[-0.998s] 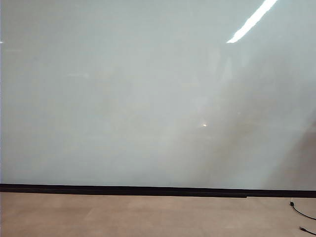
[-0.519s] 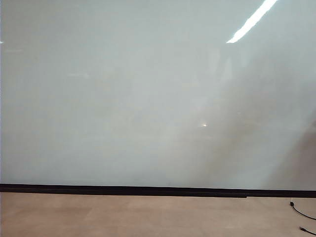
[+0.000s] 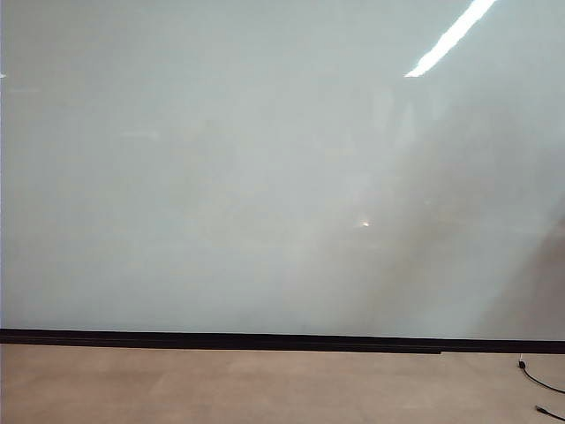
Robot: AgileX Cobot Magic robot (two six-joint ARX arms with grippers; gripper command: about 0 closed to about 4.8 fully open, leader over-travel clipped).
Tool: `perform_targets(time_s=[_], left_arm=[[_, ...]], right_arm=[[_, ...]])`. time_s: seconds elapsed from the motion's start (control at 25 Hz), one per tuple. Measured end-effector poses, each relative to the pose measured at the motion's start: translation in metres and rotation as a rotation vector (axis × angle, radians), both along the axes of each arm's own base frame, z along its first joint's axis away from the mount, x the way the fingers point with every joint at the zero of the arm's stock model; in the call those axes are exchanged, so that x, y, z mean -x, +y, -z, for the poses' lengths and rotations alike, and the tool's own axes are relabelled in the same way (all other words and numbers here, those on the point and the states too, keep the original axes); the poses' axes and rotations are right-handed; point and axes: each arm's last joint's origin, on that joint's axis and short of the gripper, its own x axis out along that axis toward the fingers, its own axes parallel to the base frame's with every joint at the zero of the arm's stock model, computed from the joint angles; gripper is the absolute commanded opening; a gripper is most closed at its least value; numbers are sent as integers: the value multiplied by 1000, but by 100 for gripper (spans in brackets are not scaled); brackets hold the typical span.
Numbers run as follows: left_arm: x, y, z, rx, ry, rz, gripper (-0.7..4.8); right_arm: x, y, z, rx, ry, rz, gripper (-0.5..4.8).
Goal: Pick up the pen on the shelf to the right of the whiteboard and draw a cross mark.
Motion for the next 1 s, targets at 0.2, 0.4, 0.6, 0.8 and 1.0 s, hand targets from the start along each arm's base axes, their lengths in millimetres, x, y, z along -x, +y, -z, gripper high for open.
perform_targets(time_s=[0.2,0.4,0.6,0.8,1.0], left_arm=[[0,0,0,0,0,0,-5],[0,0,0,0,0,0,-5],[0,0,0,0,0,0,-4],[0,0,0,0,0,0,-4],[0,0,0,0,0,0,-5]], right_arm=[[0,0,0,0,0,0,89],[-1,-1,-2,5,-9,2,-1],[-2,-2,-3,6,-11,1,-6],[0,-5,-3,7,-13,14,-6],[2,-10,-4,12,-21,28,-6]])
